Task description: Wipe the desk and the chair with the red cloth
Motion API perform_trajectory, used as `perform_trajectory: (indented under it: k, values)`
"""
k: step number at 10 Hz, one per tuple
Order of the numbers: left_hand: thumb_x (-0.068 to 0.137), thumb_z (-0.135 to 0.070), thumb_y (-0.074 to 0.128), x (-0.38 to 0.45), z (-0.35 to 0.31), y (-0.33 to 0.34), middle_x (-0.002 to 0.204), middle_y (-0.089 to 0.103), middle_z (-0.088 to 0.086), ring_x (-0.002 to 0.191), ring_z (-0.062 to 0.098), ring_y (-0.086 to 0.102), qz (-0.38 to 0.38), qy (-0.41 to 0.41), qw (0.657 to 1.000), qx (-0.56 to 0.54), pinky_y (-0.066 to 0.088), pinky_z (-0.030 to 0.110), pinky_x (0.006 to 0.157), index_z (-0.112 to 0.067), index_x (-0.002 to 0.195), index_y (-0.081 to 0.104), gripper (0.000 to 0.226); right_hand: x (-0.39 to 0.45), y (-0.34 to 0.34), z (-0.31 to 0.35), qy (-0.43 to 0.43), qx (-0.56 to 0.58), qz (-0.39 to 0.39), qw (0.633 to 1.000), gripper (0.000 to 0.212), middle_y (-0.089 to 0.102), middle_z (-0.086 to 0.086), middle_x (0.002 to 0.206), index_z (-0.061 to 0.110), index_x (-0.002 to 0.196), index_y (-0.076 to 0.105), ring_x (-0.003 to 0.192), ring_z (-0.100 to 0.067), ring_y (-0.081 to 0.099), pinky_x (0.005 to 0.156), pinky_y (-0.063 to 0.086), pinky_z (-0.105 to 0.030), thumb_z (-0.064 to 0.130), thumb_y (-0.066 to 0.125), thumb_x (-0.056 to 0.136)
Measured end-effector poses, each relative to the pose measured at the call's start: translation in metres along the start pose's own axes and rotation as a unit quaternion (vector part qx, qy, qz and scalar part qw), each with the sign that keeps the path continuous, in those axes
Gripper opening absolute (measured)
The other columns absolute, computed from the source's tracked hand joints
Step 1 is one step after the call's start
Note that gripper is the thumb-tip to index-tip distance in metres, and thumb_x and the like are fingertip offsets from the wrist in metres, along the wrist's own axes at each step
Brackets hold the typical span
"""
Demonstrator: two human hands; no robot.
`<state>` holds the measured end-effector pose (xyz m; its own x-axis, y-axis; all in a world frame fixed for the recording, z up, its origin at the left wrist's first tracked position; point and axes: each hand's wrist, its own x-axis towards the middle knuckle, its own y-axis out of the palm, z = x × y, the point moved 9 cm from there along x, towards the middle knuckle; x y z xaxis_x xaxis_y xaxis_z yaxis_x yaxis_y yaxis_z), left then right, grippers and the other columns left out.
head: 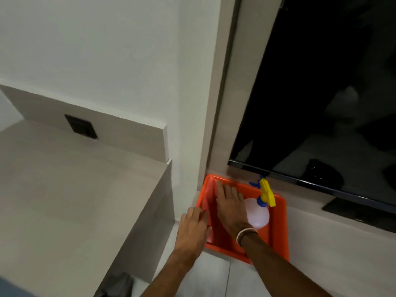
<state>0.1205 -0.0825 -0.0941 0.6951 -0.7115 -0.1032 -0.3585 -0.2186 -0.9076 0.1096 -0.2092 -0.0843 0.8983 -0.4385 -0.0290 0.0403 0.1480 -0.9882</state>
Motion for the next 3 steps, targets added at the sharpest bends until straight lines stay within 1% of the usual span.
perform_trajectory:
  k: [1, 2, 3]
  values:
    - [0.103, -0.052, 0.034, 0.004, -0.004, 0.008, 0.162, 0.029, 0.009, 0.145, 0.029, 0.034, 0.016, 0.013, 0.994, 0.104, 0.03, 0.046, 0.122, -0.021, 0.157, 0.024, 0.063, 0.0, -0.003, 0.003, -0.034, -0.015, -0.036, 0.999, 0.061, 0.027, -0.02, 0.168, 0.011, 0.161, 0.027, 0.157, -0.038, 0.025, 0.127, 0.026, -0.058, 0.032, 0.04, 0.106]
    - [0.097, -0.063, 0.032, -0.005, 0.004, -0.008, 0.164, 0.035, 0.016, 0.149, 0.036, 0.038, -0.059, 0.029, 0.985, 0.158, 0.034, 0.056, 0.119, -0.02, 0.157, 0.033, 0.073, -0.002, -0.002, 0.004, -0.072, -0.068, -0.056, 0.994, 0.064, 0.027, -0.021, 0.168, 0.013, 0.159, 0.034, 0.156, -0.039, 0.026, 0.123, 0.03, -0.062, 0.045, 0.033, 0.103]
    - [0.094, -0.07, 0.035, -0.016, 0.019, -0.026, 0.164, 0.031, 0.019, 0.151, 0.037, 0.031, -0.103, 0.013, 0.978, 0.179, 0.033, 0.062, 0.119, -0.022, 0.157, 0.033, 0.079, -0.004, -0.006, 0.002, -0.077, -0.082, -0.07, 0.991, 0.068, 0.029, -0.022, 0.167, 0.014, 0.158, 0.034, 0.156, -0.04, 0.027, 0.123, 0.029, -0.064, 0.052, 0.034, 0.102]
